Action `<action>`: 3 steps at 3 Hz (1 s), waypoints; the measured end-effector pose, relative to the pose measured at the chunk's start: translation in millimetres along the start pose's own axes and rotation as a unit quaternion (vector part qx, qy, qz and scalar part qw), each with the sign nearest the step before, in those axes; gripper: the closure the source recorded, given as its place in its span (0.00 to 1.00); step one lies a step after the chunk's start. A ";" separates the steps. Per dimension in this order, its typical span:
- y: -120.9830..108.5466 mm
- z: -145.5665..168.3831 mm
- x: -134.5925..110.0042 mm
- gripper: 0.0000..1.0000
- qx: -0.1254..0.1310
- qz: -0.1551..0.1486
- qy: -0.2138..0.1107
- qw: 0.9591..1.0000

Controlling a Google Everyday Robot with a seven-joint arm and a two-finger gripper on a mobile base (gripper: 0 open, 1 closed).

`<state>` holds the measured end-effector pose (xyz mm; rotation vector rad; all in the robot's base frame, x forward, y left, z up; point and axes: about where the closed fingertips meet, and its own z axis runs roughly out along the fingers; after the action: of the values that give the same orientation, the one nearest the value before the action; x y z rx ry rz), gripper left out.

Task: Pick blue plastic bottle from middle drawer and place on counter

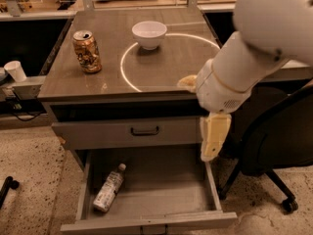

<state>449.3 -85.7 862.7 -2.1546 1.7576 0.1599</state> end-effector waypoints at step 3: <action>24.5 102.8 -21.6 0.00 -0.027 -0.205 0.012 0.978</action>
Offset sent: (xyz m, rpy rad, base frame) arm -0.0186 0.0674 -0.1387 -0.1016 -0.1161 0.4857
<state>434.7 -34.8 768.7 -2.5105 1.2936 0.0765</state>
